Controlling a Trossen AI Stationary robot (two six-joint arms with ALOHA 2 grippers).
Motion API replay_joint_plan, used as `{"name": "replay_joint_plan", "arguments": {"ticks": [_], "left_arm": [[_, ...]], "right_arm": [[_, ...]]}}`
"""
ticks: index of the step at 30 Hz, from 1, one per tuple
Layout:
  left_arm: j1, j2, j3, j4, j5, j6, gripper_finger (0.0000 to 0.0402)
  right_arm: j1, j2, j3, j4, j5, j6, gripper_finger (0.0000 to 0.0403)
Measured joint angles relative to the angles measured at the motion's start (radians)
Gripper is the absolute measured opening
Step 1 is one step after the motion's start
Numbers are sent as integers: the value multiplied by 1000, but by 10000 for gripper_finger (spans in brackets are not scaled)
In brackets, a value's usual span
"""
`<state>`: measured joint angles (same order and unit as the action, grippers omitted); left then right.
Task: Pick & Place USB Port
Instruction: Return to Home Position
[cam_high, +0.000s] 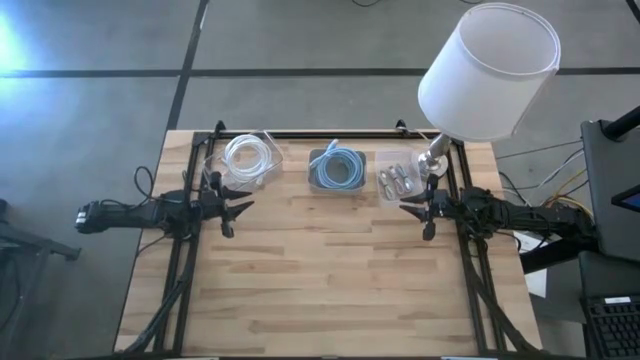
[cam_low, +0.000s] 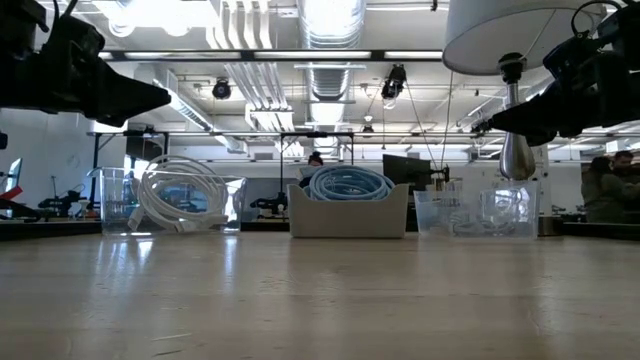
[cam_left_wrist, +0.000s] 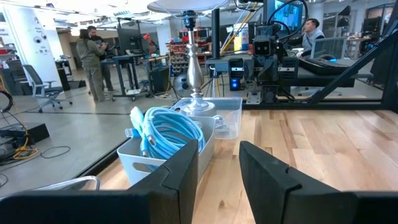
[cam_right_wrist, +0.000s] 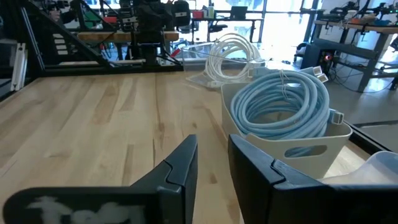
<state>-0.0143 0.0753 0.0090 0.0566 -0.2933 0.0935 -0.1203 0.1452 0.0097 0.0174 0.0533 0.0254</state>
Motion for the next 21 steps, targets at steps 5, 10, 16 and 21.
{"name": "replay_joint_plan", "arguments": {"ticks": [5, 10, 16, 21], "left_arm": [[0, 0, 0, 0, 0, 0, 122], [0, 0, 0, 0, 0, 0, 122], [0, 0, 0, 0, 0, 0, 122], [0, 0, 0, 0, 0, 0, 122]], "right_arm": [[0, 0, 0, 0, 0, 0, 73], [0, 0, 0, 0, 0, 0, 68], [0, 0, 0, 0, 0, 0, 77], [0, 0, 0, 0, 0, 0, 85]]}}
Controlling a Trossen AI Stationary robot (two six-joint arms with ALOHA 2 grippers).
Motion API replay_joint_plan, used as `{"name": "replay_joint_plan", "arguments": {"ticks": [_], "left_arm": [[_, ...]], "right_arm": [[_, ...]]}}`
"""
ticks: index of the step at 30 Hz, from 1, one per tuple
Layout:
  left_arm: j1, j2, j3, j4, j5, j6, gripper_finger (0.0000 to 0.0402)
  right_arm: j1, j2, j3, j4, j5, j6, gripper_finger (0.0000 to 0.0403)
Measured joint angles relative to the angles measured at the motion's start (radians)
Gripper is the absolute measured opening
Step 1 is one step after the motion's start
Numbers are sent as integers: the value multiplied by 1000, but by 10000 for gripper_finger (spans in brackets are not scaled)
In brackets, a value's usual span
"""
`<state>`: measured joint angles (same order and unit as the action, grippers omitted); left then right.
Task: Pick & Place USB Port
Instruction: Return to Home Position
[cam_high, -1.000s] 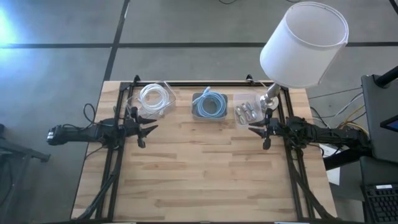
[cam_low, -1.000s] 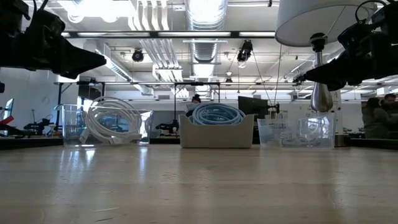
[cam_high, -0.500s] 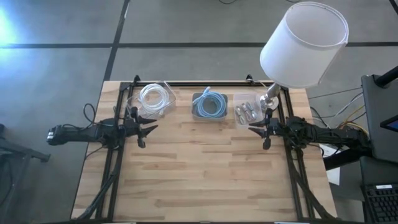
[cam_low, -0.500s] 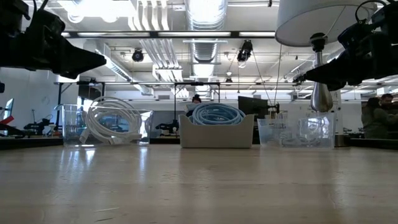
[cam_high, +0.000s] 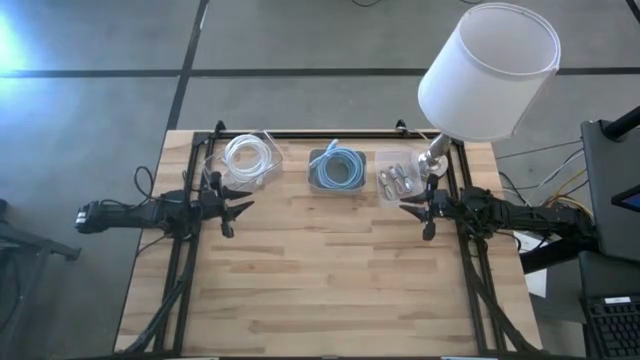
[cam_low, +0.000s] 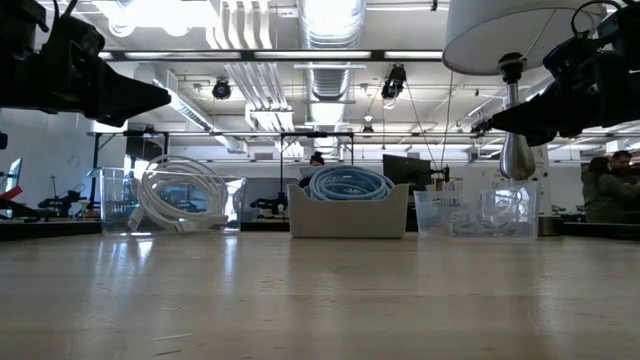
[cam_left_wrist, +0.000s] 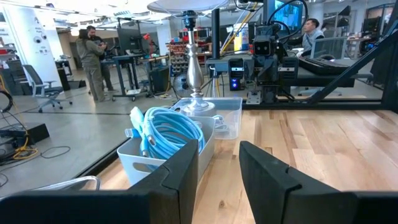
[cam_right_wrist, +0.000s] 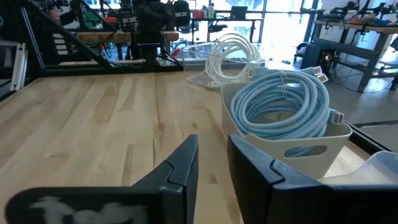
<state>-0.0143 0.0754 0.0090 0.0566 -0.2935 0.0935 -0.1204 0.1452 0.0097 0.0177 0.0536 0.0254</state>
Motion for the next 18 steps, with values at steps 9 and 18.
{"name": "replay_joint_plan", "arguments": {"ticks": [9, 18], "left_arm": [[0, 0, 0, 0, 0, 0, 122], [0, 0, 0, 0, 0, 0, 122]], "right_arm": [[0, 0, 0, 0, 0, 0, 85], [0, 0, 0, 0, 0, 0, 69]]}}
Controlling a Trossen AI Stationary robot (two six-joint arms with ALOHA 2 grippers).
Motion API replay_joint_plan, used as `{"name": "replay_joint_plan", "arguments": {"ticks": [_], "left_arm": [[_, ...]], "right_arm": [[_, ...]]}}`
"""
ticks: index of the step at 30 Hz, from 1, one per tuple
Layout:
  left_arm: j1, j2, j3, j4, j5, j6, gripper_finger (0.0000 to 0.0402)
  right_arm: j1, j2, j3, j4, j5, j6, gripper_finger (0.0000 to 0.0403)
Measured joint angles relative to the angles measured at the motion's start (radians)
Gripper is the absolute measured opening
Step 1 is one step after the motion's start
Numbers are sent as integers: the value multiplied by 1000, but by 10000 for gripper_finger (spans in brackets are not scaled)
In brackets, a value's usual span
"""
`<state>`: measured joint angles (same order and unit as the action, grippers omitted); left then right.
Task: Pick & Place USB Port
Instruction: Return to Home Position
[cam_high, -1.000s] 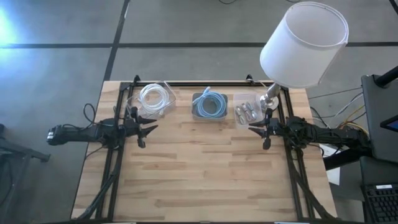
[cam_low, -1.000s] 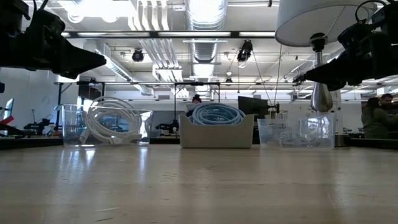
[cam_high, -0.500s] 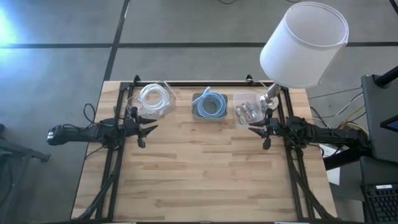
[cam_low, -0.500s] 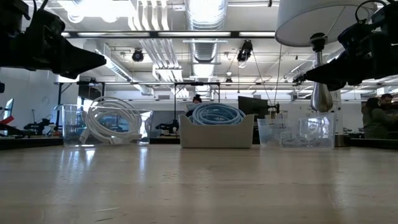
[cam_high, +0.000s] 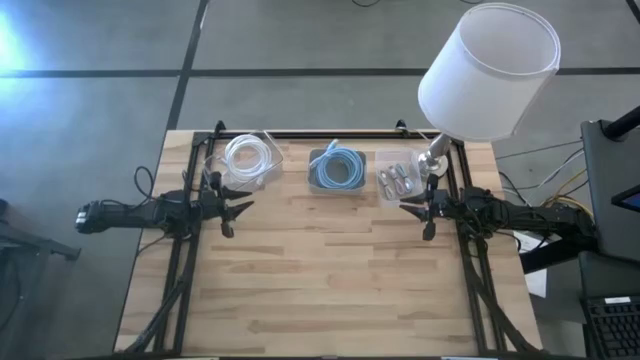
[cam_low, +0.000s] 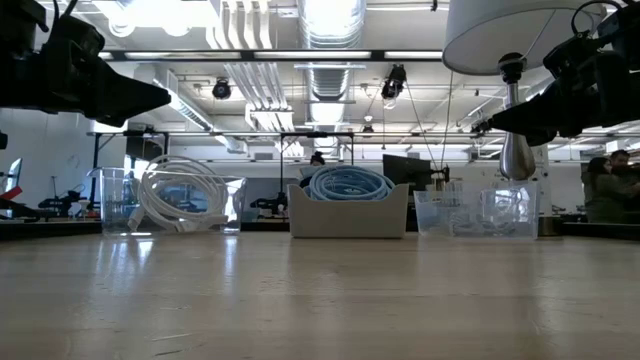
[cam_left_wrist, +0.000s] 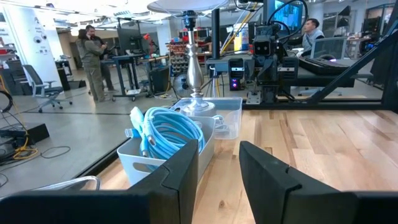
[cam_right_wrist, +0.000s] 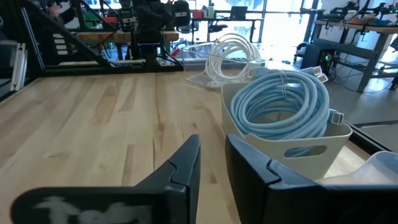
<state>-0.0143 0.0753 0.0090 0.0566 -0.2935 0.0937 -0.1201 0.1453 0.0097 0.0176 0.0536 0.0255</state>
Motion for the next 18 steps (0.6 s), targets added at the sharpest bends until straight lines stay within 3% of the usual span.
{"name": "replay_joint_plan", "arguments": {"ticks": [18], "left_arm": [[0, 0, 0, 0, 0, 0, 122]], "right_arm": [[0, 0, 0, 0, 0, 0, 89]]}}
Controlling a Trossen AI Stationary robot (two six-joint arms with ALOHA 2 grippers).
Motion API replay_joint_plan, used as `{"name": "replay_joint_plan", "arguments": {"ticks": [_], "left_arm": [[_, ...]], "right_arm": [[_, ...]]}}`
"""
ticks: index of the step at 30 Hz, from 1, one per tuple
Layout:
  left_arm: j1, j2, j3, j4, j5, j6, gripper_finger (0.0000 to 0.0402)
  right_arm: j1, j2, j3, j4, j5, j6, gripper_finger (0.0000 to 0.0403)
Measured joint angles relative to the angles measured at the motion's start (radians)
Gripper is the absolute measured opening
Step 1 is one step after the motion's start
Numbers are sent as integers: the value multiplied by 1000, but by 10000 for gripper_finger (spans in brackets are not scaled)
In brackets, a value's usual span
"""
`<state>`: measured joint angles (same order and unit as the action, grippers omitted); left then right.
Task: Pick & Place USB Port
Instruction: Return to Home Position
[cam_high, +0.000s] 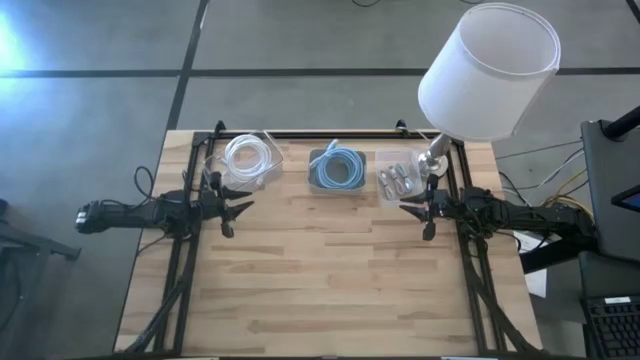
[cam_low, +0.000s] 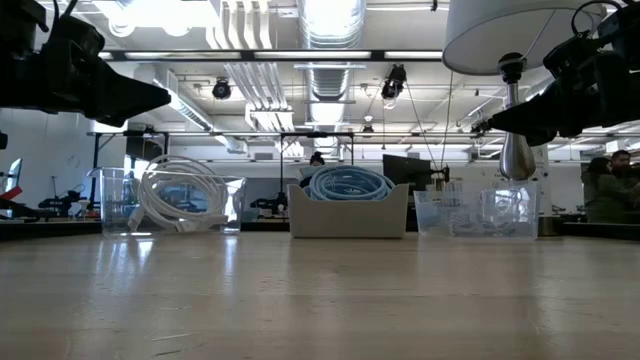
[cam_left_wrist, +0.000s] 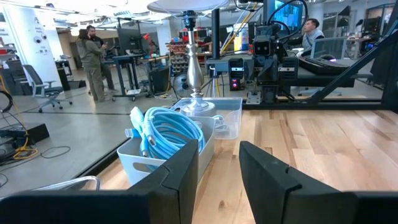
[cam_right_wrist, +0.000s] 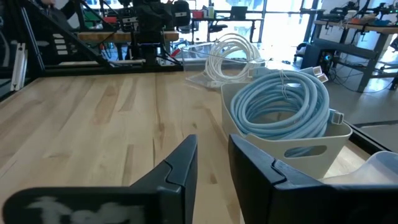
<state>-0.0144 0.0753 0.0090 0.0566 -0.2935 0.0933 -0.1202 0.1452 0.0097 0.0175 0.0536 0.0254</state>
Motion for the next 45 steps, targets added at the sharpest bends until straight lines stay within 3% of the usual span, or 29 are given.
{"name": "replay_joint_plan", "arguments": {"ticks": [15, 33, 45], "left_arm": [[0, 0, 0, 0, 0, 0, 122], [0, 0, 0, 0, 0, 0, 122], [0, 0, 0, 0, 0, 0, 122]], "right_arm": [[0, 0, 0, 0, 0, 0, 68], [0, 0, 0, 0, 0, 0, 89], [0, 0, 0, 0, 0, 0, 69]]}}
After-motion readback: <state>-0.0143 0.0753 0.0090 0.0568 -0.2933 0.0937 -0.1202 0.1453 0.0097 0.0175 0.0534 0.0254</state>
